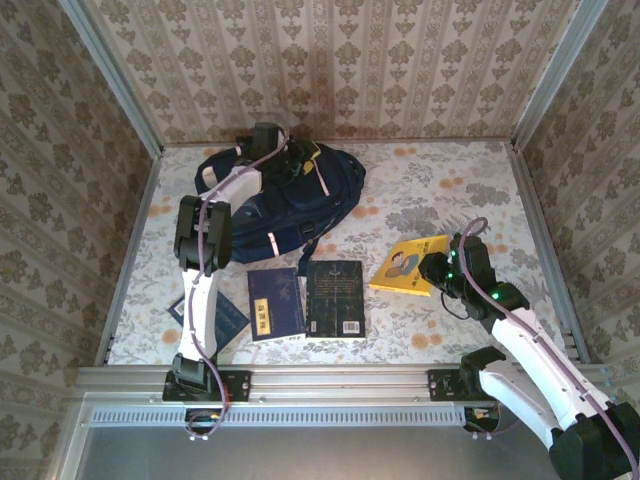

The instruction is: Pack the student bag

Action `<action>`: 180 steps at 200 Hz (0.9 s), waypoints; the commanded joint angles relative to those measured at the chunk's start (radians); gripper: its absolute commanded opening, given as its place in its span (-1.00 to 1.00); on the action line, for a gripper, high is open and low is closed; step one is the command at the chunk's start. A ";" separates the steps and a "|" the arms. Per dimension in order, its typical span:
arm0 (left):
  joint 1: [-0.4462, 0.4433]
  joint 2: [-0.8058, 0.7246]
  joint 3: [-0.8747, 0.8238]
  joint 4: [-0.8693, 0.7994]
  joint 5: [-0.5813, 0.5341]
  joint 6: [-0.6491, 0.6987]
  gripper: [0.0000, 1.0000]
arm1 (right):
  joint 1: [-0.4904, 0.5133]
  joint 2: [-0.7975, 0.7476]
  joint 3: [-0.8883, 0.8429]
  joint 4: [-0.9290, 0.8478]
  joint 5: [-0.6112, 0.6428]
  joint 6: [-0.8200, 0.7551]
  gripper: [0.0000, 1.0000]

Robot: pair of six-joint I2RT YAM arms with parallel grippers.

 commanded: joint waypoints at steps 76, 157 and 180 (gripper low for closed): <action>-0.006 0.092 0.209 -0.322 -0.083 0.151 -0.35 | -0.003 -0.017 0.025 0.051 0.029 0.032 -1.00; -0.067 0.248 0.680 -0.634 -0.049 0.369 -1.00 | 0.000 -0.092 0.041 -0.020 0.076 0.043 -1.00; -0.106 0.234 0.799 -0.695 -0.061 0.431 -1.00 | 0.001 -0.115 0.029 -0.044 0.107 0.054 -1.00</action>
